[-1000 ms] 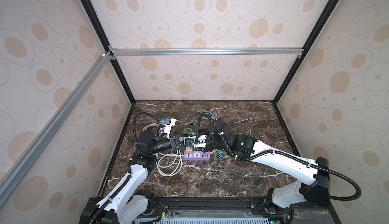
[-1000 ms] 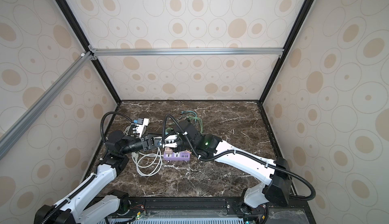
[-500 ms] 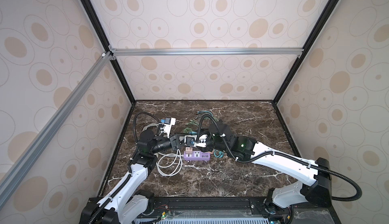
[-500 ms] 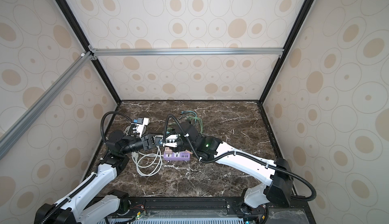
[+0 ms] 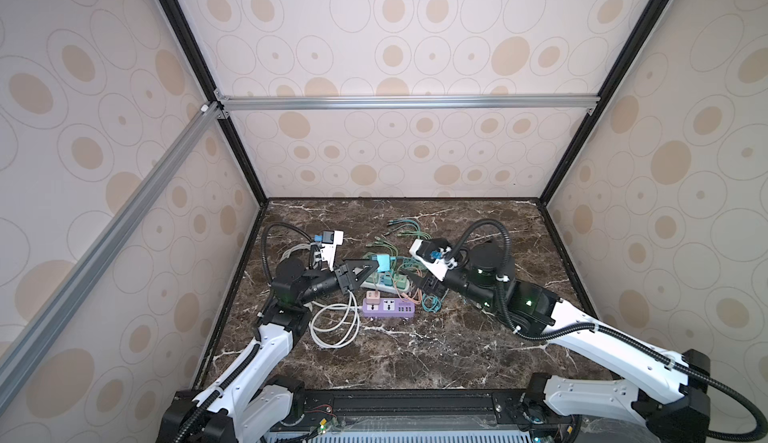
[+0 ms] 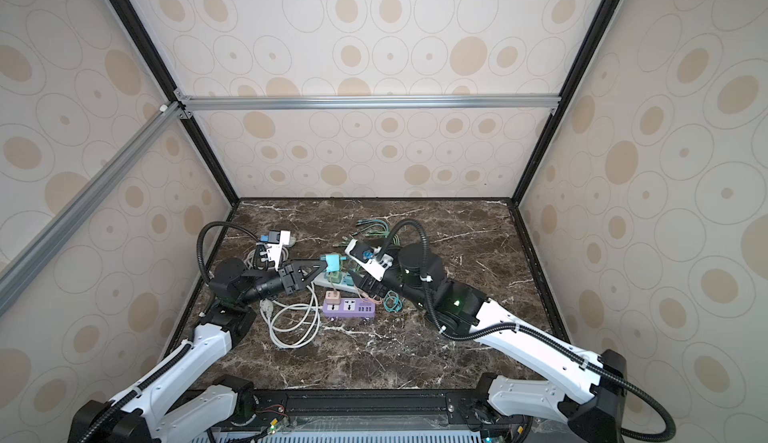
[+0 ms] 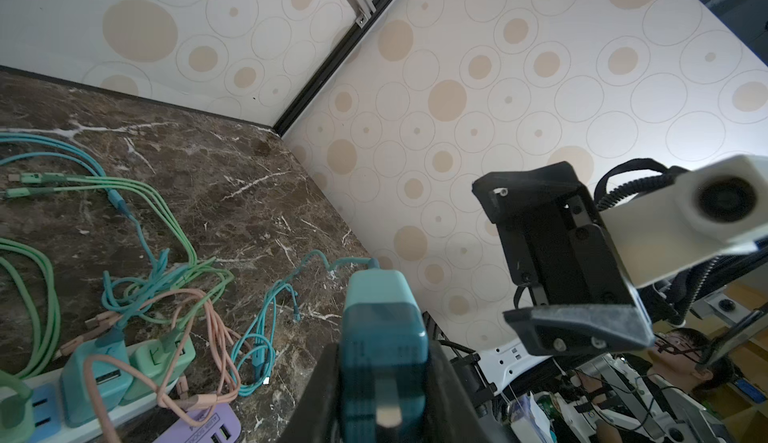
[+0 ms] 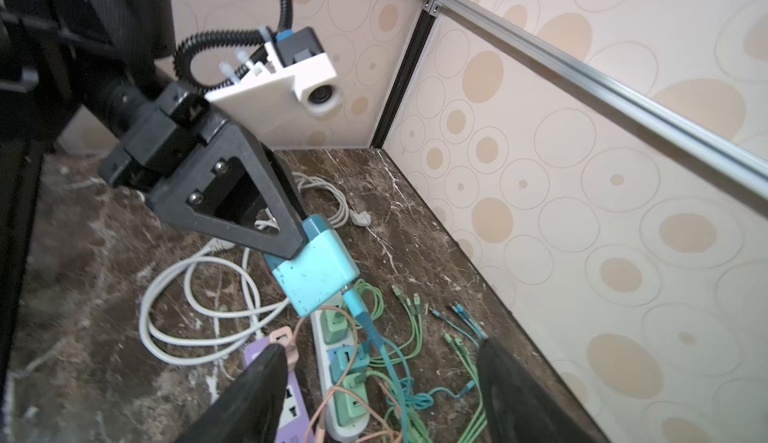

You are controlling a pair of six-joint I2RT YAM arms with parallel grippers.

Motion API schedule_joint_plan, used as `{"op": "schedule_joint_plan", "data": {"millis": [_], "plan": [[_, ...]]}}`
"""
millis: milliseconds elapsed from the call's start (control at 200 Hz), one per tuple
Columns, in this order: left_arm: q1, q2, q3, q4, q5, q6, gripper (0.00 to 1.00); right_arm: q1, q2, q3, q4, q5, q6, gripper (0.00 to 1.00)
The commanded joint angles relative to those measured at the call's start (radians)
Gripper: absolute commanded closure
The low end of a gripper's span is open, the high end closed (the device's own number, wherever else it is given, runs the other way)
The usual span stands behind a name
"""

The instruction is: Insert the plug

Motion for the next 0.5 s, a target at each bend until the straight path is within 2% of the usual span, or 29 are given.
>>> {"op": "schedule_joint_plan", "data": {"millis": [0,105,215,340,490], "plan": [[-0.007,-0.025,-0.016,0.177,-0.041,-0.063,0.98,-0.058,-0.035,-0.038,0.042,-0.189,0.308,0.29],[-0.012,-0.048,-0.024,0.207,-0.081,-0.056,0.99,-0.101,-0.042,-0.089,0.113,-0.307,0.47,0.33],[-0.018,-0.067,-0.031,0.243,-0.108,-0.051,1.0,-0.105,-0.016,-0.144,0.238,-0.38,0.615,0.35],[-0.028,-0.07,-0.045,0.312,-0.12,-0.071,1.0,-0.105,0.047,-0.206,0.461,-0.451,0.78,0.35],[-0.035,-0.064,-0.078,0.417,-0.131,-0.119,1.0,-0.105,0.138,-0.196,0.626,-0.52,0.874,0.34]]}}
